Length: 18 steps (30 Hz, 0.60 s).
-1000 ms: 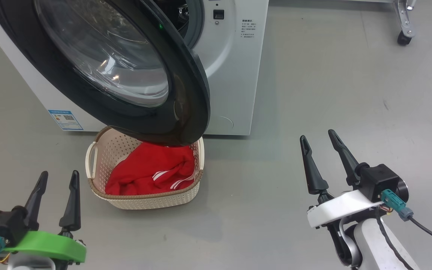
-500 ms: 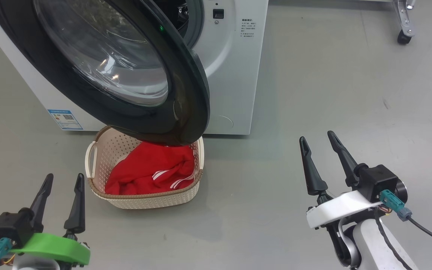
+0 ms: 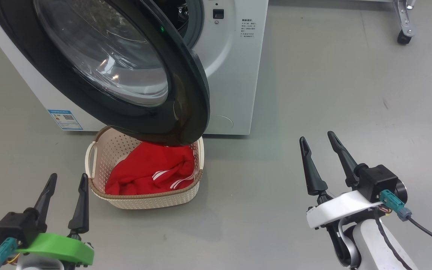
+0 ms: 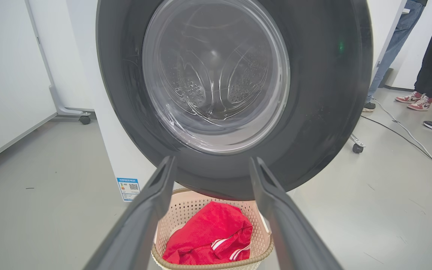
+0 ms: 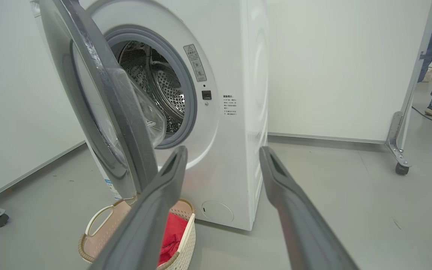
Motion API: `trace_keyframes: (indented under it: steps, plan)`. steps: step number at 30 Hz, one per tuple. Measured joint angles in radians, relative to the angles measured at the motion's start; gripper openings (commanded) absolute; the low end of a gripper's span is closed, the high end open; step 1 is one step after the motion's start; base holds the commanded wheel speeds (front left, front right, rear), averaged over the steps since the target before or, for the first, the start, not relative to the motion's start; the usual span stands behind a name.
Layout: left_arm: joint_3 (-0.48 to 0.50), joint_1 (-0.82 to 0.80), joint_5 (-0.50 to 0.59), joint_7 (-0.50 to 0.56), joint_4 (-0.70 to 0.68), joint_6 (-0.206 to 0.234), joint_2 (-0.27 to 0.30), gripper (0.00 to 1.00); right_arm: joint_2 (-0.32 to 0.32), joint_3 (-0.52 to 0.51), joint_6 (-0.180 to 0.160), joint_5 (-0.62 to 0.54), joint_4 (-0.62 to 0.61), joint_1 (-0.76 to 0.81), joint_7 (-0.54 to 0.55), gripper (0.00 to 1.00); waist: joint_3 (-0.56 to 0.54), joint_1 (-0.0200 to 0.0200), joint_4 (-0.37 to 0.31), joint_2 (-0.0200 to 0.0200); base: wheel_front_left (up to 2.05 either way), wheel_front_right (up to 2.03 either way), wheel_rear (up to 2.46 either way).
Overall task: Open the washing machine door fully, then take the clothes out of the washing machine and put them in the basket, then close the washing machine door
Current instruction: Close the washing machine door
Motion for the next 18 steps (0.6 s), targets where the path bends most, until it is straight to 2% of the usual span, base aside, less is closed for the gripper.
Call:
trace_keyframes:
  steps: [12,13,14,15,18]
  plan:
    - [0.007,0.0,0.019,0.0,-0.002,-0.003,-0.014,1.0,0.001,-0.007,0.0,-0.002,0.002,0.0,0.0,1.0,-0.004,0.0,0.001,0.0,0.0,0.0,0.0]
    - [0.007,0.0,0.021,0.0,-0.003,-0.003,-0.015,1.0,0.001,-0.007,0.0,-0.003,0.002,0.0,0.0,0.84,-0.005,0.0,0.002,0.0,0.0,0.0,0.0]
    - [0.007,0.0,0.021,0.0,-0.003,-0.003,-0.016,1.0,0.001,-0.008,0.002,-0.007,-0.001,0.0,0.0,0.36,-0.005,0.0,0.002,0.0,0.0,0.0,0.0]
    - [0.006,0.0,0.021,0.0,-0.003,-0.003,-0.019,1.0,0.001,-0.011,0.006,-0.01,-0.011,0.0,0.0,0.0,-0.005,0.0,0.003,0.0,0.0,0.0,0.0]
    - [0.0,-0.001,0.024,0.0,-0.005,-0.006,-0.028,1.0,0.001,-0.016,0.006,-0.013,-0.037,0.0,0.0,0.0,-0.002,0.0,0.011,0.0,0.0,0.0,0.0]
